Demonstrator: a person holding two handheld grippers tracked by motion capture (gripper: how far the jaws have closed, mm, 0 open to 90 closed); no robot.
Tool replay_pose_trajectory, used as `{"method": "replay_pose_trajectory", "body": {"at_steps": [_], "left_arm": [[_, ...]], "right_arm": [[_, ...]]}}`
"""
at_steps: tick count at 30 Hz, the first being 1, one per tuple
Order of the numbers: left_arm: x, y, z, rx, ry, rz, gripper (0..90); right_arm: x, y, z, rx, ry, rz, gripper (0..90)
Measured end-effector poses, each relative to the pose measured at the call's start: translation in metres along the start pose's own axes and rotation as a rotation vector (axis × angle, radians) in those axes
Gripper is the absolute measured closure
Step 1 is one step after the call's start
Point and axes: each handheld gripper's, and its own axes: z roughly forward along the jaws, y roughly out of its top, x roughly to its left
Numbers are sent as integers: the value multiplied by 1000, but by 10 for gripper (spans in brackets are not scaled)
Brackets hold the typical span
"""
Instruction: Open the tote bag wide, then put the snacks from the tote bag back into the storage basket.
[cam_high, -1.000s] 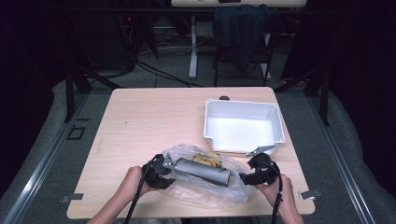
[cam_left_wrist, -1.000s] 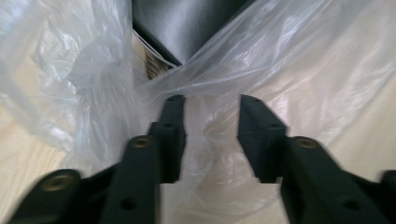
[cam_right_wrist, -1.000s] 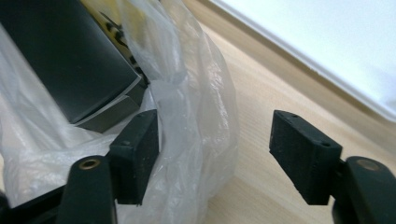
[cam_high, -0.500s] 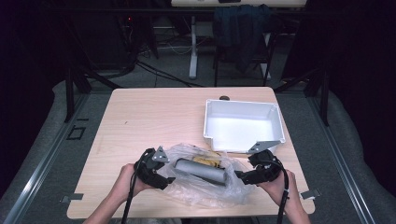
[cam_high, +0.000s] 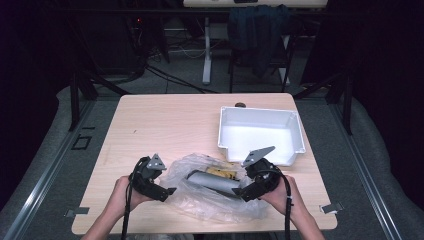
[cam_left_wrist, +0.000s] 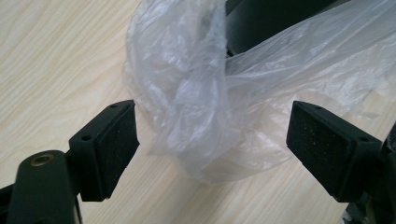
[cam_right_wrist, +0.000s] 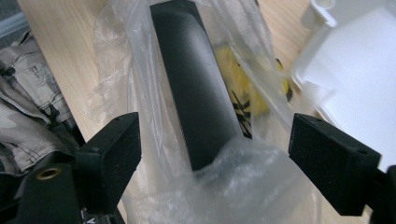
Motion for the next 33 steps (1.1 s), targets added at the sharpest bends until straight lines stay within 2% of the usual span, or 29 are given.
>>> {"method": "replay_pose_trajectory", "body": {"at_steps": [2, 5, 7, 11, 13, 14, 15, 20, 24, 26, 29, 31, 33], "left_arm": [[3, -2, 0, -5, 8, -9, 159], [5, -3, 0, -4, 9, -17, 159], [6, -3, 0, -2, 10, -18, 159], [6, -2, 1, 1, 10, -19, 160], [7, -3, 2, 6, 7, -20, 160], [7, -3, 3, 6, 5, -25, 160], [8, -3, 3, 5, 6, -26, 160], [11, -4, 4, 11, 9, -33, 160], [12, -5, 6, 18, 8, -31, 162], [12, -5, 7, 18, 7, -33, 164], [11, -5, 8, 27, 8, -27, 176], [10, -5, 10, 34, 13, -20, 187], [9, -5, 12, 33, 11, -11, 235]], "right_arm": [[1, 7, 9, 45, 10, -38, 158], [4, 13, 21, 80, 16, -58, 164], [4, 17, 28, 108, 17, -89, 188], [4, 23, 39, 146, 5, -114, 229], [3, 26, 44, 159, 24, -128, 248], [3, 27, 46, 169, 13, -142, 265], [4, 28, 49, 179, 22, -153, 276], [5, 34, 66, 259, 23, -212, 321], [7, 38, 76, 304, 23, -239, 328], [7, 40, 81, 345, 20, -251, 333], [7, 41, 90, 369, 22, -270, 353], [8, 41, 95, 384, 14, -275, 401], [8, 41, 97, 389, 18, -280, 416]]}}
